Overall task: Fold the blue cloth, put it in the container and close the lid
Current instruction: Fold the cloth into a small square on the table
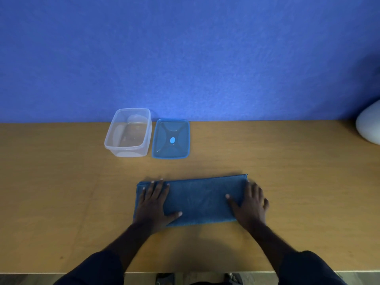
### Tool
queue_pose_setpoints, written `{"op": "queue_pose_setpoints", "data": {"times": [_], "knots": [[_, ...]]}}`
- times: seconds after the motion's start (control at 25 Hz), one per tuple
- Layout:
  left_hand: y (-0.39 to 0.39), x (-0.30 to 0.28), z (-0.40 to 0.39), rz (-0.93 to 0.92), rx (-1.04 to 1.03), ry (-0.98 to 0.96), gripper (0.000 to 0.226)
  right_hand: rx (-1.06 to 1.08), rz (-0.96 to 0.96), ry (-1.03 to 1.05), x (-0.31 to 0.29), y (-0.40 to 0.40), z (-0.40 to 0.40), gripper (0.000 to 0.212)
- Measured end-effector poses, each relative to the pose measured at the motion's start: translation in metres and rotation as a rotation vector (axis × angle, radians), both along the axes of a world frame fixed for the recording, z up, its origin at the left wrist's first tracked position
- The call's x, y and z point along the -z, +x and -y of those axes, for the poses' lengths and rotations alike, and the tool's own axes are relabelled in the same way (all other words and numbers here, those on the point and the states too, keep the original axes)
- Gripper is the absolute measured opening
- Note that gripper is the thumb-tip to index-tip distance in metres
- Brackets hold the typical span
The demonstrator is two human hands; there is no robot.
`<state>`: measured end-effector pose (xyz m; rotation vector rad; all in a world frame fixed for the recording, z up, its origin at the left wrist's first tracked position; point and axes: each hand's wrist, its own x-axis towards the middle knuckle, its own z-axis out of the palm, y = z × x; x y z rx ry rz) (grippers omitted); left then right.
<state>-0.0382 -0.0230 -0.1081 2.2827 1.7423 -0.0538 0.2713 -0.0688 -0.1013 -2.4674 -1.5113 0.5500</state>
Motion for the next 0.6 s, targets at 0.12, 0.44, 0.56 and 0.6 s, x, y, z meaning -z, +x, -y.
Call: {"op": "queue_pose_setpoints", "data": {"times": [0.12, 0.44, 0.56, 0.6], "knots": [[0.034, -0.007, 0.003, 0.057, 0.143, 0.003, 0.1, 0.3, -0.009, -0.023, -0.011, -0.001, 0.005, 0.077], [0.1, -0.008, 0.016, 0.006, 0.115, -0.208, 0.099, 0.455, -0.734, -0.043, -0.035, 0.015, -0.002, 0.023], [0.112, -0.017, 0.013, -0.046, 0.074, -0.264, 0.104, 0.318, -0.739, 0.027, -0.052, 0.015, -0.002, 0.016], [0.118, -0.02, 0.012, -0.068, 0.065, -0.285, 0.106, 0.261, -0.727, 0.047, -0.057, 0.011, -0.002, 0.02]]}}
